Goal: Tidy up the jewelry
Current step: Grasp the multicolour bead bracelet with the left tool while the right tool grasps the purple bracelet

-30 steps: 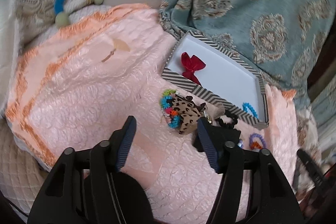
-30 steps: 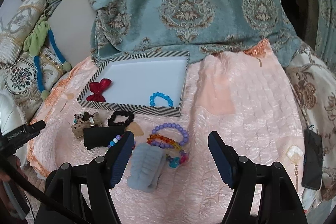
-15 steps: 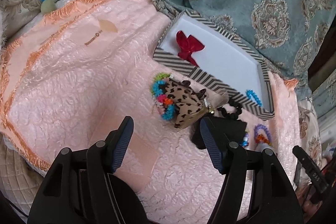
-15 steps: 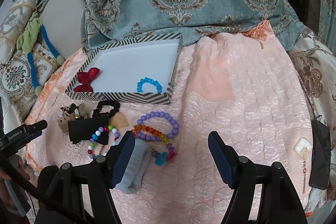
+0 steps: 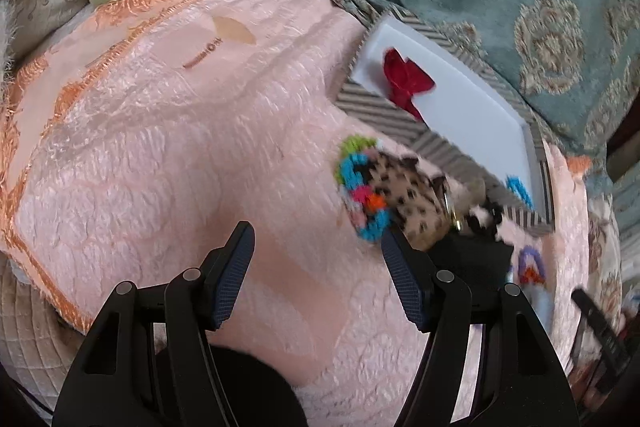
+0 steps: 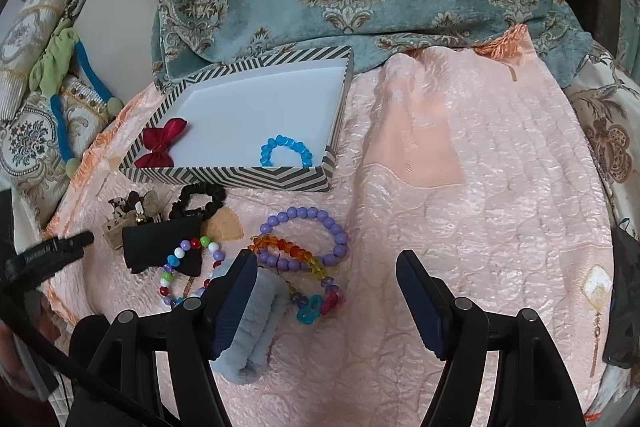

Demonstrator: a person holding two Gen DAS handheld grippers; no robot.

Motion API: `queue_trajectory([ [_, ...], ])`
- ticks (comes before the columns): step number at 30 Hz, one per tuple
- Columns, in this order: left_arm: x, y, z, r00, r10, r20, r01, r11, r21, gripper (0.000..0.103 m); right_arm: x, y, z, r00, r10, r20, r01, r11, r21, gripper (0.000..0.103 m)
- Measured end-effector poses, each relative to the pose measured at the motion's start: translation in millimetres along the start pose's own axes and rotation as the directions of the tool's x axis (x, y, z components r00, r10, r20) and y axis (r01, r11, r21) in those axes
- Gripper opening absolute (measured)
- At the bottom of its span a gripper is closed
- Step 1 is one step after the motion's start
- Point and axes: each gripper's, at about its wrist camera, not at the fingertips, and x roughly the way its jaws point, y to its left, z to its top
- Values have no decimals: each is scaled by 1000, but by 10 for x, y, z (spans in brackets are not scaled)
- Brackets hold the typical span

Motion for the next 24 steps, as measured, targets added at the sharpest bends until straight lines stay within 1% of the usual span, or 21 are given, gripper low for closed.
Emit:
queue_trajectory([
  [3, 59, 27, 108, 998, 67, 8, -67, 998, -3, 66, 16, -8, 3, 1000, 3, -3, -3, 1000, 2, 70],
  [6, 135, 54, 186, 995, 99, 11, -99, 995, 6, 66, 32, -22, 18, 1000, 2, -4, -2, 1000, 2, 70],
  [7, 173, 53, 211, 996, 91, 2, -91, 996, 7, 66, 44, -29, 25, 1000, 3, -6, -2, 1000, 4, 70],
  [10, 259, 48, 251, 999, 36, -24, -36, 999, -5, 66, 98, -48, 35, 1000, 8, -16, -8, 1000, 5, 70],
  [13, 375, -16, 290, 998, 44, -41, -44, 999, 4, 66, 165, -65, 34, 999, 17, -28, -17, 1000, 3, 70],
  [15, 434, -49, 299, 998, 35, -51, -35, 999, 8, 66, 223, -71, 40, 999, 20, -40, -20, 1000, -7, 70],
  [17, 474, -87, 313, 999, 12, -52, -11, 1000, 8, 64, 304, -78, 63, 999, 16, -49, -16, 1000, -13, 62],
  [18, 488, -108, 319, 999, 3, -51, -2, 1000, 11, 59, 341, -85, 81, 998, 17, -54, -18, 1000, -13, 60],
  [19, 514, -138, 330, 999, -7, -53, 8, 1000, 19, 56, 400, -92, 114, 998, 20, -61, -21, 1000, -13, 53],
  [20, 538, -161, 333, 998, -12, -59, 14, 1000, 25, 49, 434, -94, 141, 998, 21, -64, -22, 1000, -14, 51],
  [21, 556, -177, 339, 998, -19, -65, 21, 999, 28, 40, 460, -89, 165, 998, 21, -64, -23, 1000, -19, 51],
  [22, 576, -188, 351, 997, -29, -70, 31, 999, 30, 36, 501, -75, 197, 998, 23, -62, -24, 999, -31, 51],
  [24, 599, -200, 375, 996, -47, -75, 50, 998, 32, 21, 621, -28, 232, 997, 11, -80, -17, 997, -71, 46],
])
